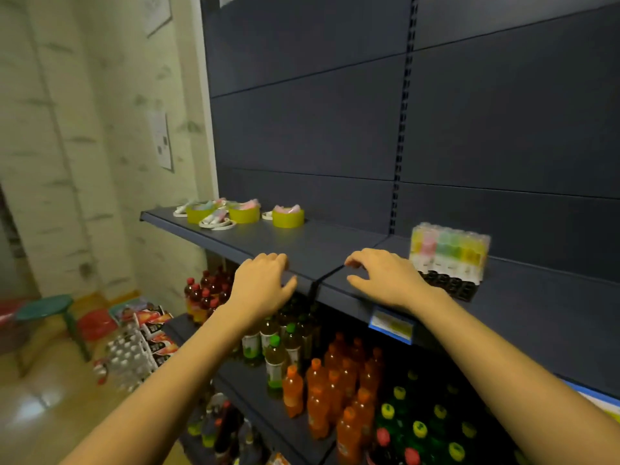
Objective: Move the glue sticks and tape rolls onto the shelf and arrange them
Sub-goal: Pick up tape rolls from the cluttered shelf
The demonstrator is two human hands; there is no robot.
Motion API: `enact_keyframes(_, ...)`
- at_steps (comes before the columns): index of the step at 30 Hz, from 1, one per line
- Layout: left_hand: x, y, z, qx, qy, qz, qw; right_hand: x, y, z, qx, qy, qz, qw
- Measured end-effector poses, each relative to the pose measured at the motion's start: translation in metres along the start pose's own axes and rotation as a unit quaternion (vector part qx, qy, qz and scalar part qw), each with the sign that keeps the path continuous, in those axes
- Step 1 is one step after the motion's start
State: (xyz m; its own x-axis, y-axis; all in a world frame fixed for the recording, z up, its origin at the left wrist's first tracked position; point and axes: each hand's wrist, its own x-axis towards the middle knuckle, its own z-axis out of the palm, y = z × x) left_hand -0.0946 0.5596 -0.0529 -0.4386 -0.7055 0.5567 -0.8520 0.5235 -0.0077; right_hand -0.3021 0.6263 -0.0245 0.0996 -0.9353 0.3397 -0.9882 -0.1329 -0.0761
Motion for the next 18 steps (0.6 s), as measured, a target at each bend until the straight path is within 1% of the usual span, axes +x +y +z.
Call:
enact_keyframes(4, 0.011, -0.057, 0.012, 0.0, -0.004, 0.004, 1.0, 0.051, -0.029, 0.024, 0.013, -0.006, 0.015, 1.0)
enact_keyframes(8, 0.021, -0.1, 0.026, -0.004, -0.018, 0.0, 1.0, 0.095, -0.048, 0.042, 0.007, -0.018, 0.02, 1.0)
enact_keyframes(18, 0.076, -0.173, 0.072, -0.045, 0.005, -0.013, 0.999, 0.209, -0.049, 0.073, -0.008, -0.013, 0.041, 0.999)
